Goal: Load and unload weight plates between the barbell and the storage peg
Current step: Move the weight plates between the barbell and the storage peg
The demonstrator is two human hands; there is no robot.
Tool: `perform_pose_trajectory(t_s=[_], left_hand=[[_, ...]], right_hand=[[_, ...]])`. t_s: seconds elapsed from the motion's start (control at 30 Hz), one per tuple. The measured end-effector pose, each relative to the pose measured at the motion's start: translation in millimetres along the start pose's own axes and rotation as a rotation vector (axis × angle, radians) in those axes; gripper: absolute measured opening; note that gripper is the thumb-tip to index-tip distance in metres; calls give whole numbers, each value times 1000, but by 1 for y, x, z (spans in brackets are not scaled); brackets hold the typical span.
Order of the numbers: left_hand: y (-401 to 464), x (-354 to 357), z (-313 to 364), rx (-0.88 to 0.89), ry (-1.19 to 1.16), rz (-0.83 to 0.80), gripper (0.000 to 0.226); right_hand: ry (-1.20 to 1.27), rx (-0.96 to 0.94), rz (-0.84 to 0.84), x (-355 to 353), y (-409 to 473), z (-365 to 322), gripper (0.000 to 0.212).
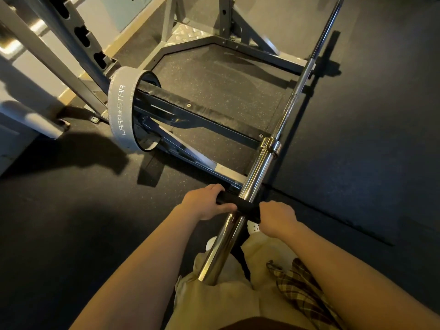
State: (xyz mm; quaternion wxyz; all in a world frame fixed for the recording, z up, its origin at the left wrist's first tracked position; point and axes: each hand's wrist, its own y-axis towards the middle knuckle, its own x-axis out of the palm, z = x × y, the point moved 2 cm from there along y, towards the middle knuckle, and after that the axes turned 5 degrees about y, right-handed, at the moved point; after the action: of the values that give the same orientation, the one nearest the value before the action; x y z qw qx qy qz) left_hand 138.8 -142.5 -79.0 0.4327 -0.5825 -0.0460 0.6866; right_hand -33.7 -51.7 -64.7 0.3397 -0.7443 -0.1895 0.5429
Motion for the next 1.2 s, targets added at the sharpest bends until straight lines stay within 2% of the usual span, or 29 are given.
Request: perform_pose_trajectory(t_s=[0.07, 0.3, 0.47, 0.57, 0.73, 0.87, 1.2], left_hand=[[1, -1, 3, 7, 36, -1, 64], [-7, 1, 19, 44, 168, 172, 64], [-3, -8, 23, 174, 372, 210, 52], [-1, -9, 28, 185, 424, 214, 47], [-2, -12, 29, 212, 369, 219, 46], [-9, -3, 25, 224, 268, 188, 43], [-20, 10, -3, 190, 119, 177, 44]], right_hand=[[15, 11, 26, 3, -3, -1, 30], [128, 80, 62, 19, -4, 9, 42], [206, 76, 51, 24, -3, 18, 41], [245, 77, 42, 25, -3, 22, 42], [266, 72, 42, 26, -1, 24, 41], [267, 63, -22, 28, -3, 23, 43], [90, 41, -19, 23, -11, 3, 35]])
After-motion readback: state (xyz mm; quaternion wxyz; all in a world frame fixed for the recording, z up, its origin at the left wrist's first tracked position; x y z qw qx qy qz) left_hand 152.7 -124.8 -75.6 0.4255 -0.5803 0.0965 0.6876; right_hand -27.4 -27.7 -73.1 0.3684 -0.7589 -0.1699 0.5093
